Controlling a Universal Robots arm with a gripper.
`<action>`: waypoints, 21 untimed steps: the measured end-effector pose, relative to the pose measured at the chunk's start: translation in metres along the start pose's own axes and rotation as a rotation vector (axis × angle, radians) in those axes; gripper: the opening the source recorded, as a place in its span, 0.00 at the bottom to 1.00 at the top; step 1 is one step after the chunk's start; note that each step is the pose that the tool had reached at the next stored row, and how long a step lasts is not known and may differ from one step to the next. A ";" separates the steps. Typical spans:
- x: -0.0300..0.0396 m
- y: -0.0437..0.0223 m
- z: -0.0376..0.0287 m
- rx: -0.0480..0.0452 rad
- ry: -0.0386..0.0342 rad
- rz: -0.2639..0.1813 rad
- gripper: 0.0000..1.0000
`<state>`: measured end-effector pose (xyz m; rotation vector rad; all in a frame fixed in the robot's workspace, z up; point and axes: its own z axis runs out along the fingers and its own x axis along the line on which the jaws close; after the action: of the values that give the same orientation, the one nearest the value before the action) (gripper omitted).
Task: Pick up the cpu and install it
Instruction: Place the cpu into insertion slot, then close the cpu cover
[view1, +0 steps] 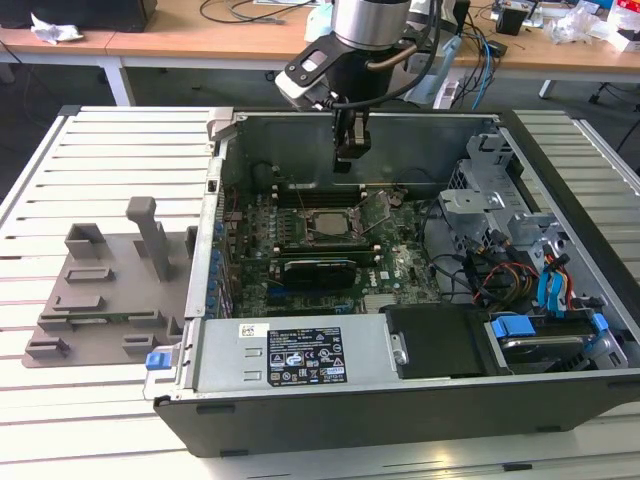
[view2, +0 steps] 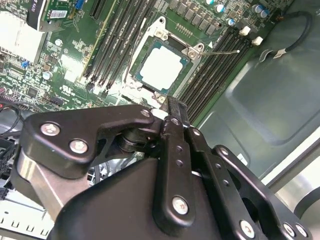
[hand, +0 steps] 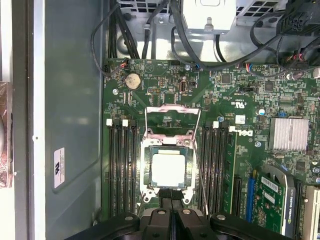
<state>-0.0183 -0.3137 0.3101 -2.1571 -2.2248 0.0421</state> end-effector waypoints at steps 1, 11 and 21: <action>0.0000 0.0000 0.0000 -0.0002 0.0000 0.000 0.11; -0.0003 0.0071 0.0001 -0.0010 -0.0003 0.000 0.11; -0.0015 0.0476 0.0007 0.0008 -0.0021 0.000 0.11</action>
<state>0.0292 -0.3137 0.3071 -2.1576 -2.2256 0.0453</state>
